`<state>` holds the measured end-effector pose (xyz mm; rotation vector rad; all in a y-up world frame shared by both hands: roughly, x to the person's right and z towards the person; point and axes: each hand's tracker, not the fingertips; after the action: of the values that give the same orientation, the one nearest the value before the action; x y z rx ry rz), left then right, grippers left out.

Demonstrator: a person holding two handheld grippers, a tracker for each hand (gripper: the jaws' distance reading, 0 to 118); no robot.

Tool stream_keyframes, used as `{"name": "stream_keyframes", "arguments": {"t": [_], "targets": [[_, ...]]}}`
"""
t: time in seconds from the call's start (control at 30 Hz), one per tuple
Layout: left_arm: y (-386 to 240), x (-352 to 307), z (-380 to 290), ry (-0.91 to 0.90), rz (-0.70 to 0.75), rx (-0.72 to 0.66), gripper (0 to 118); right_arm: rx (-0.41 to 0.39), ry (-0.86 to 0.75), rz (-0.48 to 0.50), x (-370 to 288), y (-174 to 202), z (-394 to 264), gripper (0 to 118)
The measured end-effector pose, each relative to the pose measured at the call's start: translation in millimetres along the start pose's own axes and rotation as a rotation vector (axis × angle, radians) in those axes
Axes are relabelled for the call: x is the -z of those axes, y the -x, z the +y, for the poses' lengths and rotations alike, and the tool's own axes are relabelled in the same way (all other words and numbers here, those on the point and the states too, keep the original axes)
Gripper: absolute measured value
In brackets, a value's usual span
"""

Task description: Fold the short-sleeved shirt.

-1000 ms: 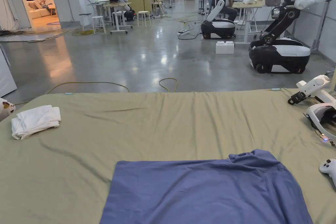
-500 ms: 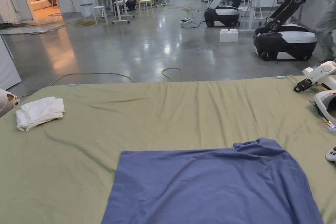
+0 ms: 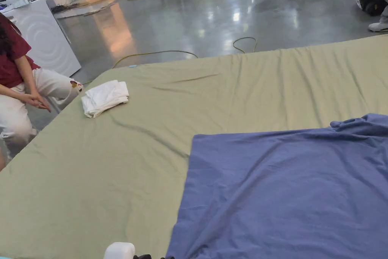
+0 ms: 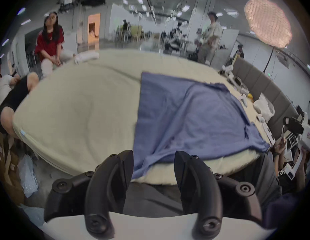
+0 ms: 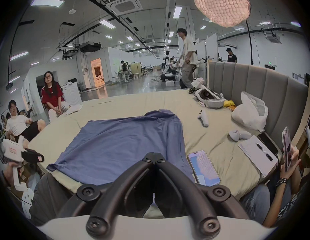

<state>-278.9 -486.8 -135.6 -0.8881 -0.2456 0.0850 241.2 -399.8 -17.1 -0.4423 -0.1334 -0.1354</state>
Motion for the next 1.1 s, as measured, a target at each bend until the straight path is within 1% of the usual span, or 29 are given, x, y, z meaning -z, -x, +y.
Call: {"name": "stream_keyframes", "arguments": {"t": [0.07,0.13,0.2,0.23,0.27,0.3,0.37,0.4,0.5,0.53,0.57,0.6,0.63,0.67,0.7,0.73,0.77,0.8,0.87,0.9,0.97,1.03,1.07,1.1], "targets": [[7.3,19.8,-3.1,0.064,-0.005,0.012,55,0.000,0.016,-0.004,0.2,-0.6,-1.3,0],[7.9,33.2,-5.5,0.086,-0.015,0.013,55,-0.001,0.027,-0.014,0.0,-4.0,-3.6,0],[10.8,49.5,-1.2,0.124,-0.034,0.007,51,0.004,0.040,-0.023,-0.2,-7.4,-4.7,0],[5.0,51.2,0.0,0.161,-0.031,0.002,47,0.008,0.045,-0.030,-0.4,-9.4,-5.0,0],[5.0,58.1,2.1,0.195,-0.029,0.005,27,0.010,0.051,-0.038,-0.9,-12.1,-5.2,0],[4.8,64.0,3.3,0.211,-0.013,0.009,13,0.011,0.056,-0.048,-2.0,-14.3,-5.1,0],[5.1,69.6,3.4,0.201,0.028,0.043,11,0.014,0.059,-0.068,-5.7,-19.9,-5.1,0],[6.1,71.5,5.0,0.203,0.008,0.037,9,0.016,0.060,-0.079,-7.6,-23.1,-5.4,0],[8.2,77.7,6.5,0.232,0.011,0.023,9,0.023,0.076,-0.115,-9.6,-34.2,-5.4,0],[7.1,79.0,6.4,0.235,0.014,0.026,8,0.025,0.086,-0.128,-9.3,-37.6,-5.7,7],[5.0,80.6,5.9,0.239,0.023,0.033,8,0.028,0.107,-0.141,-6.9,-41.8,-5.8,35],[2.6,82.1,5.8,0.243,0.034,0.035,8,0.033,0.141,-0.147,-3.5,-45.8,-6.2,55],[1.5,83.2,4.7,0.244,0.047,0.037,9,0.030,0.163,-0.149,0.3,-49.3,-7.5,64],[-1.2,83.8,4.7,0.247,0.062,0.047,9,0.033,0.207,-0.147,5.7,-56.6,-12.8,64],[-3.7,83.8,5.1,0.249,0.079,0.066,8,0.035,0.275,-0.145,13.2,-60.0,-15.9,75],[-5.8,83.8,5.4,0.251,0.089,0.083,8,0.038,0.279,-0.140,18.9,-61.3,-18.7,72],[-7.4,84.1,5.0,0.253,0.095,0.093,8,0.054,0.320,-0.141,27.4,-63.1,-22.0,72],[-8.4,84.2,4.7,0.252,0.099,0.098,9,0.075,0.367,-0.121,36.5,-71.8,-31.7,72],[-7.4,84.2,4.4,0.250,0.100,0.101,8,0.109,0.435,-0.094,54.9,-77.9,-42.1,72],[-6.8,83.2,4.5,0.248,0.098,0.097,8,0.121,0.475,-0.096,65.7,-81.6,-47.7,72],[-5.6,82.7,4.2,0.247,0.091,0.088,9,0.126,0.552,-0.106,86.8,-90.8,-61.9,72],[-4.4,83.0,4.2,0.246,0.090,0.085,9,0.112,0.625,-0.132,102.4,-95.5,-72.0,71],[-4.4,83.0,4.2,0.246,0.090,0.085,9,0.109,0.657,-0.132,107.3,-96.4,-79.0,62],[-4.7,82.8,4.1,0.247,0.090,0.086,9,0.116,0.669,-0.121,109.7,-97.7,-82.6,48]]}}
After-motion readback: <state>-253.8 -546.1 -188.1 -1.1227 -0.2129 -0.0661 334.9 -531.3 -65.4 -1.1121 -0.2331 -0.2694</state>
